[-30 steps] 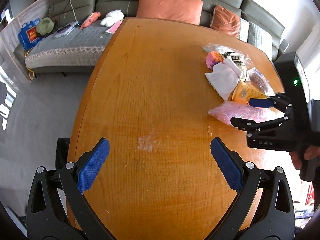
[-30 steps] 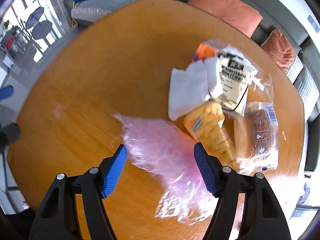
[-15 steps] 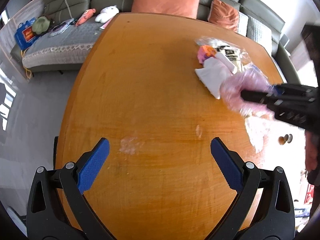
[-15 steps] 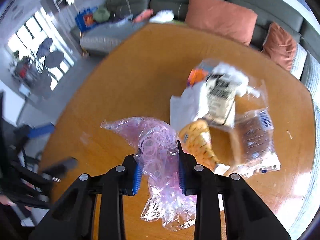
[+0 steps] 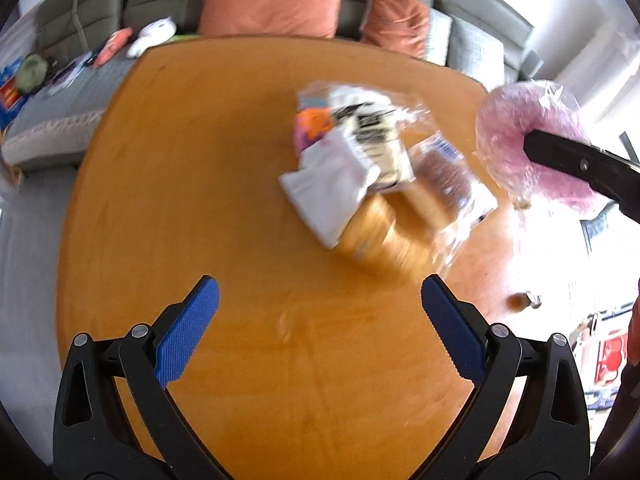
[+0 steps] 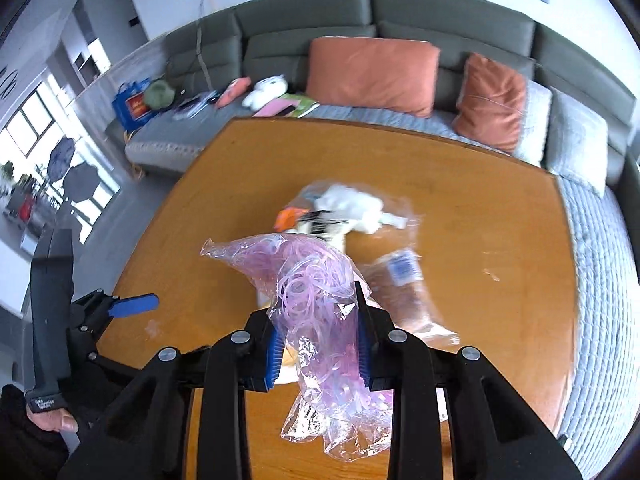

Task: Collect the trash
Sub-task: 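Grasp the pink rubber-band bag with the right gripper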

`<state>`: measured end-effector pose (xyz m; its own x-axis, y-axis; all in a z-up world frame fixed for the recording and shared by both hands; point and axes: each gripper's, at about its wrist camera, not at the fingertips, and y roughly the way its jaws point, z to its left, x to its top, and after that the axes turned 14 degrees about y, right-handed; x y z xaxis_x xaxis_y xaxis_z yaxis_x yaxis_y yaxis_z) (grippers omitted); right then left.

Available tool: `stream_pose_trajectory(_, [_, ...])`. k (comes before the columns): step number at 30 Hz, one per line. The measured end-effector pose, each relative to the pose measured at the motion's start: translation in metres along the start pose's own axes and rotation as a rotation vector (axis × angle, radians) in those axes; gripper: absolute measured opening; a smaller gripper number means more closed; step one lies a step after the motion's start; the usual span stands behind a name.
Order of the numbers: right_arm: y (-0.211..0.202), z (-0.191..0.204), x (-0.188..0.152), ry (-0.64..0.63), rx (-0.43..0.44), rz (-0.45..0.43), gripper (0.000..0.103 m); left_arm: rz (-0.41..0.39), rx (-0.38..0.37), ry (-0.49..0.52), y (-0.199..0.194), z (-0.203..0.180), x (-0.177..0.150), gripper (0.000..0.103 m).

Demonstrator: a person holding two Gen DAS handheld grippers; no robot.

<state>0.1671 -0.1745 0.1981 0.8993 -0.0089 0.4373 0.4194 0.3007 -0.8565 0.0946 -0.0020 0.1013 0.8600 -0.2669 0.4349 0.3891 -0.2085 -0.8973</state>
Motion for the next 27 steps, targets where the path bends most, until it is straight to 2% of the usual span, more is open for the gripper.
stream_pose_trajectory(3, [0.0, -0.018, 0.0, 0.031, -0.013, -0.002, 0.031, -0.002, -0.005, 0.158, 0.01, -0.018, 0.015, 0.098])
stream_pose_trajectory(5, [0.0, -0.029, -0.003, 0.055, -0.016, -0.002, 0.031, 0.071, 0.004, 0.23, 0.024, -0.027, 0.021, 0.098])
stream_pose_trajectory(7, [0.003, -0.039, -0.005, 0.078, -0.015, -0.001, 0.031, 0.132, -0.005, 0.182, 0.037, -0.025, 0.024, 0.098])
stream_pose_trajectory(9, [0.005, -0.045, -0.007, 0.092, -0.012, 0.003, 0.031, 0.147, -0.081, 0.094, 0.048, -0.019, 0.024, 0.098])
stream_pose_trajectory(11, [0.008, -0.049, -0.01, 0.105, -0.012, 0.011, 0.031, 0.155, -0.101, 0.05, 0.058, -0.018, 0.024, 0.098])
stream_pose_trajectory(16, [0.013, -0.055, -0.013, 0.135, -0.004, 0.017, 0.031, 0.185, -0.079, 0.099, 0.079, -0.028, 0.026, 0.098])
stream_pose_trajectory(20, [0.016, -0.055, -0.016, 0.137, 0.002, 0.024, 0.031, 0.19, -0.134, 0.058, 0.09, -0.025, 0.022, 0.096])
stream_pose_trajectory(23, [0.017, -0.054, -0.015, 0.137, 0.003, 0.027, 0.031, 0.21, -0.183, 0.014, 0.099, -0.017, 0.013, 0.089])
stream_pose_trajectory(25, [0.019, -0.054, -0.015, 0.136, 0.004, 0.029, 0.031, 0.22, -0.196, -0.016, 0.105, -0.01, 0.008, 0.087])
stream_pose_trajectory(27, [0.021, -0.053, -0.014, 0.134, 0.004, 0.032, 0.031, 0.195, -0.2, -0.017, 0.104, -0.006, 0.007, 0.087])
